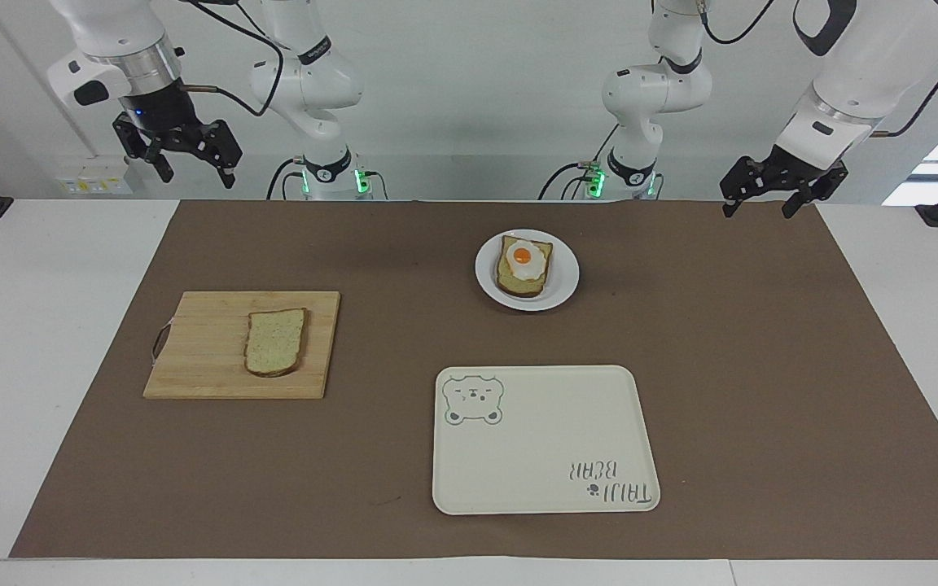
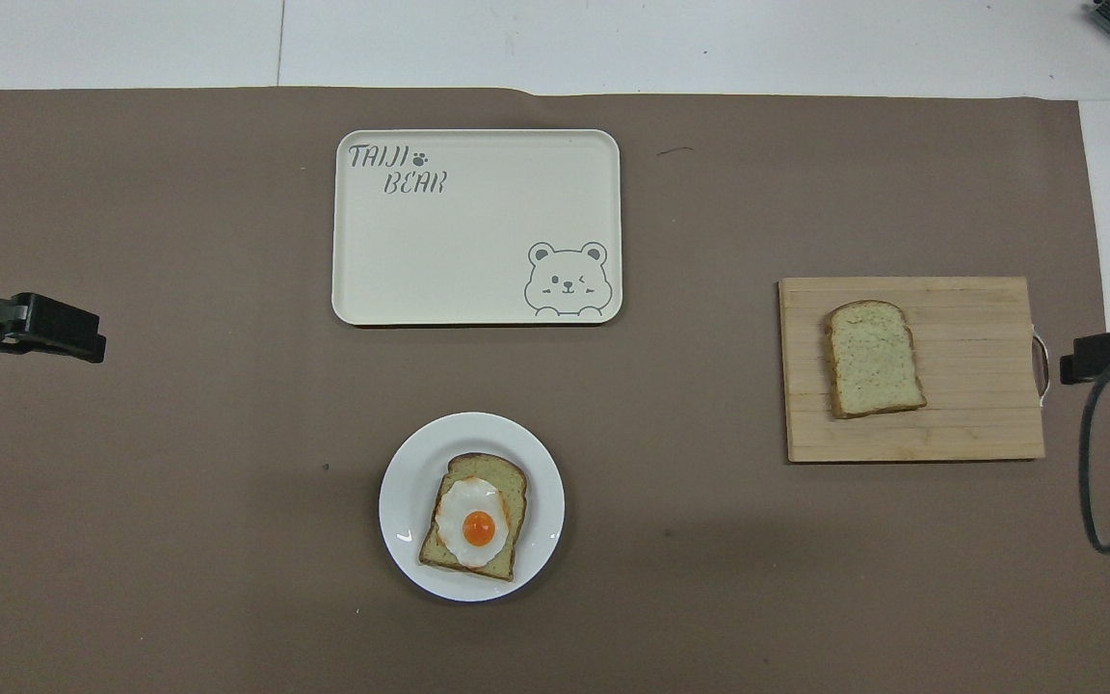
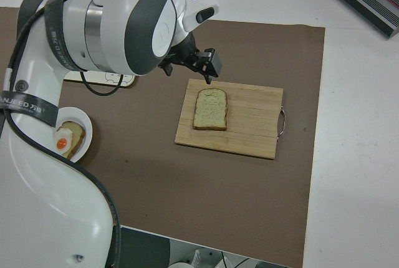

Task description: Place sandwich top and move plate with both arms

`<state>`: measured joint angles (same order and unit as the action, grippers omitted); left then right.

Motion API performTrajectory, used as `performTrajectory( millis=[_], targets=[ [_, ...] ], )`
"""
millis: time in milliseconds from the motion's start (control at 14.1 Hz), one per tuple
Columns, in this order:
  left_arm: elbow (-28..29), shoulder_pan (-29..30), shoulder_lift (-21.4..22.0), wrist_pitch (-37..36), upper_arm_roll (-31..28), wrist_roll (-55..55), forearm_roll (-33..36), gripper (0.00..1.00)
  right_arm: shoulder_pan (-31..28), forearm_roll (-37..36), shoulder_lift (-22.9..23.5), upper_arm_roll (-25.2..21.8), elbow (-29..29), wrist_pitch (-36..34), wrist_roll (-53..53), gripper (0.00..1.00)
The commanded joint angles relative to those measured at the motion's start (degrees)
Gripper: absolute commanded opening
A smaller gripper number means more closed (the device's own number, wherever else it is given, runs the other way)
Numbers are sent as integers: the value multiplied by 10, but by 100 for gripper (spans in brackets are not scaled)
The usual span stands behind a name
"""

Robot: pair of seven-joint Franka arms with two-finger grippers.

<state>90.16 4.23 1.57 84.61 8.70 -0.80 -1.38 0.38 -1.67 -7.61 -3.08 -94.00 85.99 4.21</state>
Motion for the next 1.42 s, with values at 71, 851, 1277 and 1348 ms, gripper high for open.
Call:
performTrajectory(
  millis=[71,851,1277,1348],
  targets=[
    [17,6,14,12,4,7,7,100,-3,2,4,2,10,-3,-1,100],
    [17,6,14,12,4,7,8,100,-5,31,62,4,-17,84,-61,100],
    [17,6,14,12,4,7,7,100,-32,59,109,4,-122,221,-174,100],
    [17,6,14,12,4,6,7,100,-35,59,120,4,-125,232,-182,100]
  ],
)
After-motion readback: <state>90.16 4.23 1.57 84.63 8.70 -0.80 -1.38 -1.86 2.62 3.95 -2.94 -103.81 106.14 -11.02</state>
